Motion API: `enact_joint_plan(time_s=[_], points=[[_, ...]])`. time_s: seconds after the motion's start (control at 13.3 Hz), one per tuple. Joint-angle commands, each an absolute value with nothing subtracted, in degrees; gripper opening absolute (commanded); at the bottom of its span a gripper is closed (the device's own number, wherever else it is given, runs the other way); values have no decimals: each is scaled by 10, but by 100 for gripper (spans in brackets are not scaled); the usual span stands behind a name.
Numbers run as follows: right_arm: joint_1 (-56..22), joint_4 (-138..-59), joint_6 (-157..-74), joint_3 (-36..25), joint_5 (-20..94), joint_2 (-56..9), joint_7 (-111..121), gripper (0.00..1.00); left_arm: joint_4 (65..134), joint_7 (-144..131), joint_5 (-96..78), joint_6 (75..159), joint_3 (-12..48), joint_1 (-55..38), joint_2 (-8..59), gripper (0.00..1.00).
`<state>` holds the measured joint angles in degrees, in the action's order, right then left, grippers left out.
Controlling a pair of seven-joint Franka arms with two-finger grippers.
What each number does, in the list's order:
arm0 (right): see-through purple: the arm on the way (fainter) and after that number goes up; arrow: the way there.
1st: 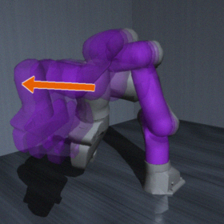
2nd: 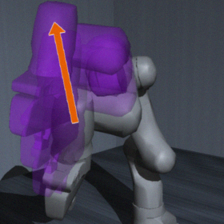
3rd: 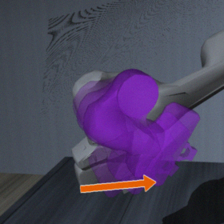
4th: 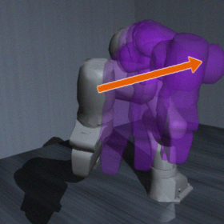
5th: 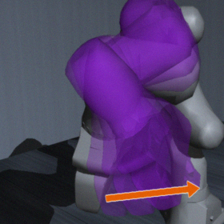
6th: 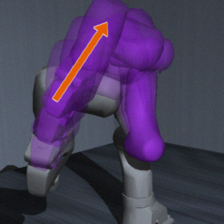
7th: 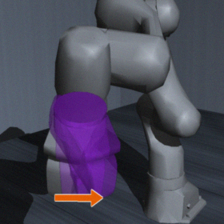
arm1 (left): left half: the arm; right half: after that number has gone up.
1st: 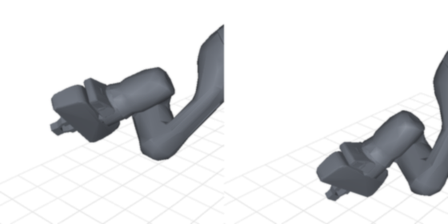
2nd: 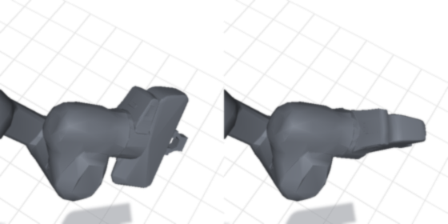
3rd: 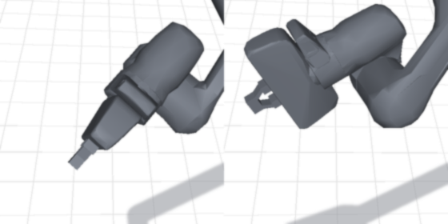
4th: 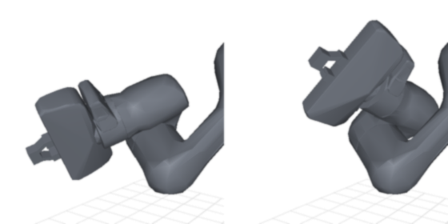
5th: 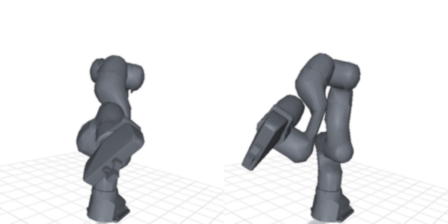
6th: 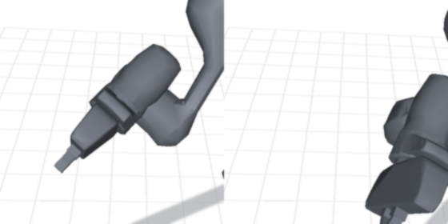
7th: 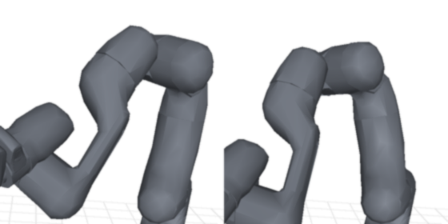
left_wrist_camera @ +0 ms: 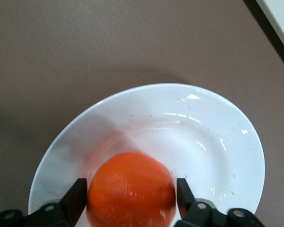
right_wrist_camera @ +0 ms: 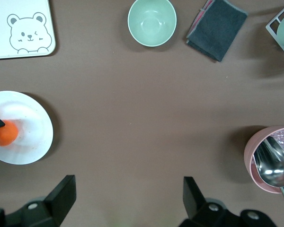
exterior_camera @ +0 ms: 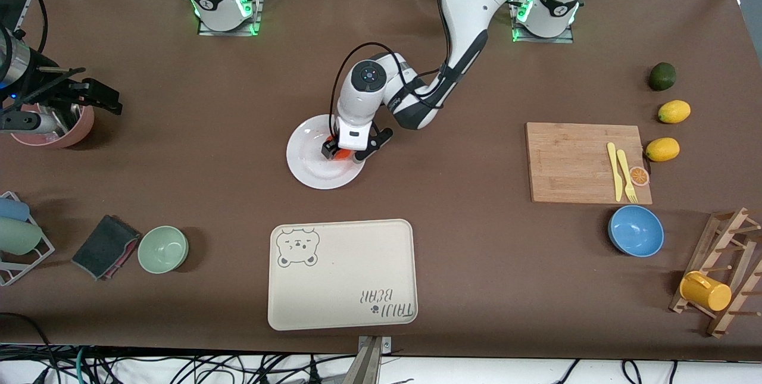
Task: Place orange and plate with both arms
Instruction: 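Carry the orange with the left gripper onto the white plate, then release the orange and raise the left gripper while the right gripper reaches the plate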
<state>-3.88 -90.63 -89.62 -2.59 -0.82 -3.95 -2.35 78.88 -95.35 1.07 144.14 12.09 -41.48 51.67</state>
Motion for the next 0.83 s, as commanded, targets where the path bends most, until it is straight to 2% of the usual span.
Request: enact_joint_plan(time_s=[0.0,0.15,0.38,0.53,0.75], points=[[-38,-909,-892,-25,-1,-35,-23,100,766,-958,28,1429,109,-419,513,100],[-40,-908,-892,-25,-1,-36,-23,100,765,-948,89,1351,105,-413,490,100],[-45,-909,-893,-22,16,-59,-23,100,762,-805,105,1158,108,-386,437,100],[-73,-909,-899,-22,22,-87,-21,100,762,-657,107,1050,106,-351,392,100],[-79,-910,-887,-19,70,-153,9,100,763,-421,107,951,106,-259,325,100]])
